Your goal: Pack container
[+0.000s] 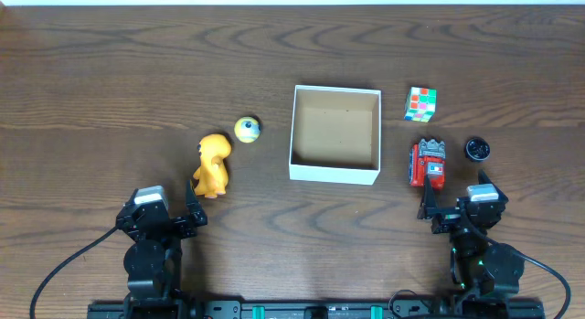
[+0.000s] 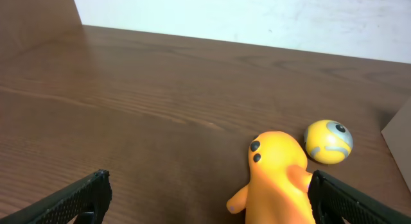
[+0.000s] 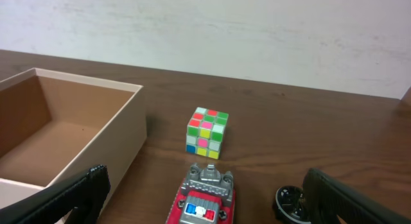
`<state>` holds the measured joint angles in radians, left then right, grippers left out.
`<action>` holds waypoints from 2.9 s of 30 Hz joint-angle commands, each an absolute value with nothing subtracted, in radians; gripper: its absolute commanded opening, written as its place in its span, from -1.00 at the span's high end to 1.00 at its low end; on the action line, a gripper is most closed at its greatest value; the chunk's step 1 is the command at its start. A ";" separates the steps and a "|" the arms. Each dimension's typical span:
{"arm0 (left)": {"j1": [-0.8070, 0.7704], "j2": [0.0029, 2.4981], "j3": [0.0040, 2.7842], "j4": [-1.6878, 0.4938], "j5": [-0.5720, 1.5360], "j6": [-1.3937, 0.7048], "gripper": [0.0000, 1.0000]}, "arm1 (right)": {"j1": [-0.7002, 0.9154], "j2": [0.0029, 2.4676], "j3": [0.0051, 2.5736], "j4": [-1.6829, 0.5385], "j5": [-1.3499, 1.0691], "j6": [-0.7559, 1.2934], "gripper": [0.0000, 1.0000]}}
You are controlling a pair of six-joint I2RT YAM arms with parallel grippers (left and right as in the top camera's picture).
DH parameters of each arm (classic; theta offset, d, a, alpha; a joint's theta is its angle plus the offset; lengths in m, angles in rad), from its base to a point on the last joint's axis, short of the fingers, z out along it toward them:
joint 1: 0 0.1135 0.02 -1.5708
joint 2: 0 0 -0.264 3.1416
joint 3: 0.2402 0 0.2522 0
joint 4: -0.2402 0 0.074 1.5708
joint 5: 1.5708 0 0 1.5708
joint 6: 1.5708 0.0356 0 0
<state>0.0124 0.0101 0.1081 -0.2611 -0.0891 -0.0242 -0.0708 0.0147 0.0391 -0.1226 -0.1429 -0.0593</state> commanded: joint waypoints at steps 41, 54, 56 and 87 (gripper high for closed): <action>0.019 0.004 0.082 -0.263 -0.097 -0.007 -0.96 | -0.078 1.232 1.248 -0.882 -0.099 -0.016 -0.98; 0.019 0.004 0.082 -0.263 -0.097 -0.007 -0.96 | -0.077 1.510 1.248 -0.894 -0.090 -0.027 -0.99; 0.019 0.004 0.082 -0.263 -0.097 -0.007 -0.96 | -0.075 1.548 1.248 -0.899 -0.091 -0.064 -0.98; 0.019 0.004 0.082 -0.263 -0.097 -0.007 -0.96 | -0.012 1.900 1.248 -0.891 0.034 0.015 -0.48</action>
